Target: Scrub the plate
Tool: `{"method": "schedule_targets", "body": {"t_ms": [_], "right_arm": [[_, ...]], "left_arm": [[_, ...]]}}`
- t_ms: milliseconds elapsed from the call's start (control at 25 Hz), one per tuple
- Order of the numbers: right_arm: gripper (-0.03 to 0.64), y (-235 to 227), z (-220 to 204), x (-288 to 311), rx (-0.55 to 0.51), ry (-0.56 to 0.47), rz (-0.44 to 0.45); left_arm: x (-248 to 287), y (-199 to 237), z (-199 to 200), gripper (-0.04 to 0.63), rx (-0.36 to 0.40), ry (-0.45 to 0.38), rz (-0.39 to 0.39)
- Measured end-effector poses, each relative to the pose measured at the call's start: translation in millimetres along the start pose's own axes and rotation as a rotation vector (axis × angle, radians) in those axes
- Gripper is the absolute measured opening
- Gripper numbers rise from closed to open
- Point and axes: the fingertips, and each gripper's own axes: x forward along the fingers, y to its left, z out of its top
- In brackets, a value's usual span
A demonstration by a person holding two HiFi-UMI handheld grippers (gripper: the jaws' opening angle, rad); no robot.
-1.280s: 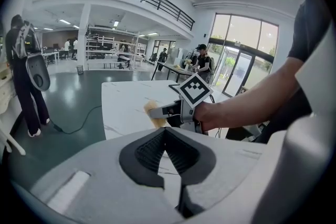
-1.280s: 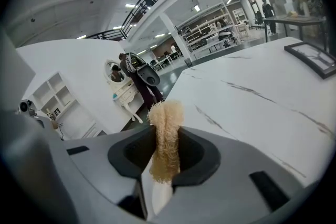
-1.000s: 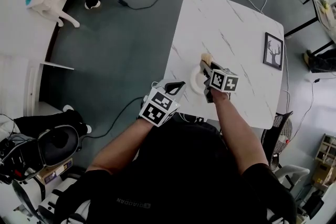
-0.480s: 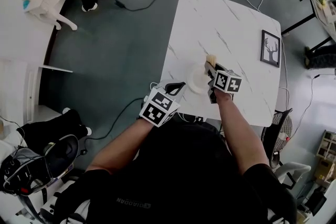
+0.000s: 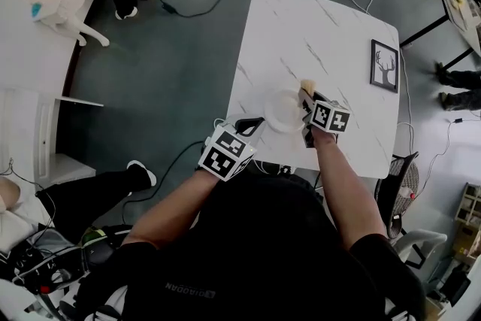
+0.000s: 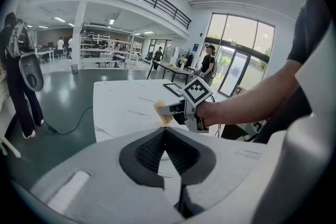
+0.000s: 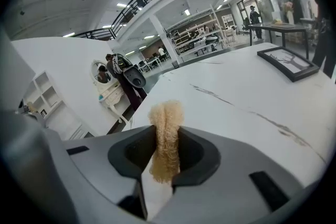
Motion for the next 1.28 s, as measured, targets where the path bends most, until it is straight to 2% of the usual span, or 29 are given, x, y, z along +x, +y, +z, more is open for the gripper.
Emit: {"method": "schedule_targets", "body": {"t_ms": [840,1040,1160,1280], "right_arm": [[0.107,-47.8,-4.1,-31.9,0.058,-0.044,-0.111],[0.107,-43.8,0.2,-37.7,0.087,-0.075,-0.095],[0.107,-34.6,0.6,-38.6,0.114,-0.088,-0.064],[0.107,-21.8,-1.3,-37.5,0.145,-0.097,-0.025]], "left_arm": [[0.5,-8.4,-2.9,0.0,0.009,-0.001,-0.001],[-2.7,-5.5,-4.7,0.0,-0.038,-0.013,-0.008],[-3.9,-1.9,-6.2,0.0,-0.089,-0.022,-0.011],[-4.3,0.2,-7.6,-0.002,-0.103,-0.022,-0.009]]}}
